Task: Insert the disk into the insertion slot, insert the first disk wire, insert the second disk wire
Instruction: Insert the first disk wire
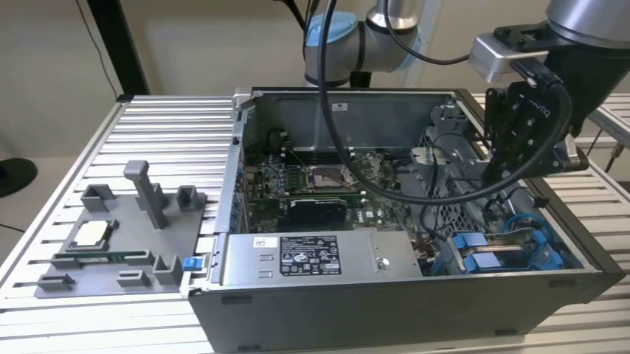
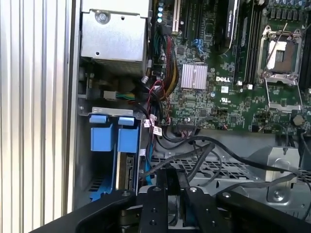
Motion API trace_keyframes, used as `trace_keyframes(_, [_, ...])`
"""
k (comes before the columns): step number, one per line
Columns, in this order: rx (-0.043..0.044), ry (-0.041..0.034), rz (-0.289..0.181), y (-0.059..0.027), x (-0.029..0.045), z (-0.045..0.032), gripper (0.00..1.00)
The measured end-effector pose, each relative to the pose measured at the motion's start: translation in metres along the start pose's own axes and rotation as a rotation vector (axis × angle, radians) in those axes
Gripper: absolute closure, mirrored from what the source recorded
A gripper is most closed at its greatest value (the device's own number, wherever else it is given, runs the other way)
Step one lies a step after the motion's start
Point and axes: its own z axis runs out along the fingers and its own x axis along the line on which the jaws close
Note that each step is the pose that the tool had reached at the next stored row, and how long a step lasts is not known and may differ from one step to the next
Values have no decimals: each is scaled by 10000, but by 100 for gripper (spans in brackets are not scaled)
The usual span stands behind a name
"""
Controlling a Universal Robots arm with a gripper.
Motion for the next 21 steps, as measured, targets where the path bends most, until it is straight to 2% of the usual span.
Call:
trace_keyframes(4, [39, -53, -1, 3, 0, 0, 100])
trace_keyframes(6, [79, -102, -1, 6, 1, 3, 100])
trace_keyframes(10, [187, -400, -1, 15, 1, 8, 100])
trace_keyframes(12, [230, -482, -1, 21, 0, 11, 100])
trace_keyframes(21, [244, -495, 0, 9, 12, 27, 100])
